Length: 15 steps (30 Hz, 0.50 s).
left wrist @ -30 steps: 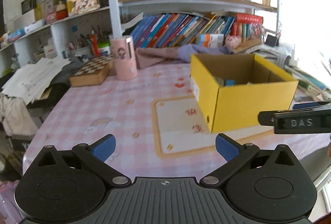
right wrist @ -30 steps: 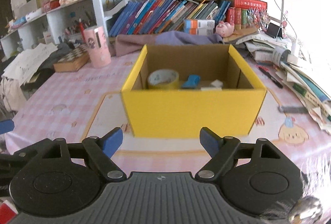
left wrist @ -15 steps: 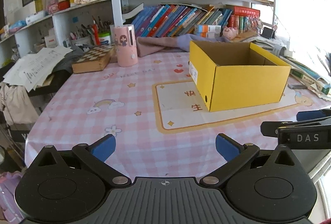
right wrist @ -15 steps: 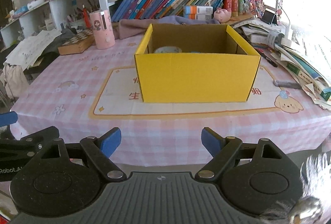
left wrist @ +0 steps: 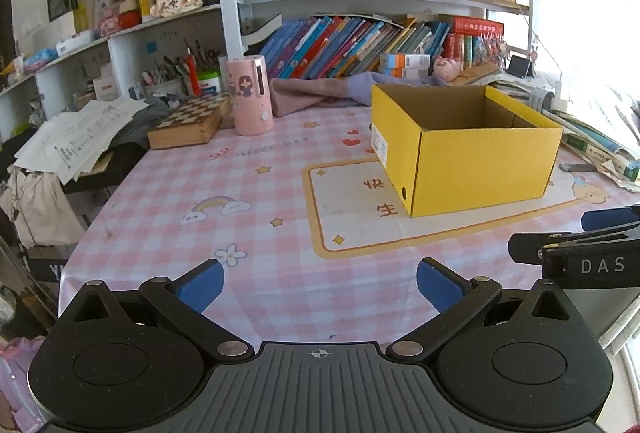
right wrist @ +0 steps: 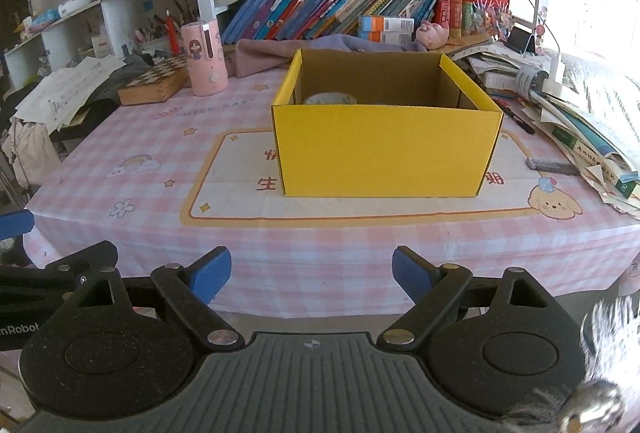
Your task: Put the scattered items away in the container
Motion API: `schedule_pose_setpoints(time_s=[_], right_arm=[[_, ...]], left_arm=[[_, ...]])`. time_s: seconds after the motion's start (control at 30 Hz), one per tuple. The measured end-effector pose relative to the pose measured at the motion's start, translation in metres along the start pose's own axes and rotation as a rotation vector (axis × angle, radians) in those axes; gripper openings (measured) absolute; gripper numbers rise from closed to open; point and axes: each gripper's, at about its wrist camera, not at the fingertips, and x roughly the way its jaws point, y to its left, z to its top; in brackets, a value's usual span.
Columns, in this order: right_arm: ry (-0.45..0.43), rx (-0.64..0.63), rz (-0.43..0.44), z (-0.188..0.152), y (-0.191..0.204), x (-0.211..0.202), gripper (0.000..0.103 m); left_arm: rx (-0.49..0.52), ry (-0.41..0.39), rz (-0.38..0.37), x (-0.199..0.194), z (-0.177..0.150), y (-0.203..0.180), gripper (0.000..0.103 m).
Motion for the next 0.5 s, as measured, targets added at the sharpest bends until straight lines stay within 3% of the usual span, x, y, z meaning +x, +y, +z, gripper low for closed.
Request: schedule_pose_setpoints(time_s=[0.5], right_arm=[[0.015,-0.013,0.008,-0.0059,0.0045,-0.0034,0.094]], left_arm=[[0.000,0.033,-0.011,-0.0022,-0.0042,-0.0019,0.103]])
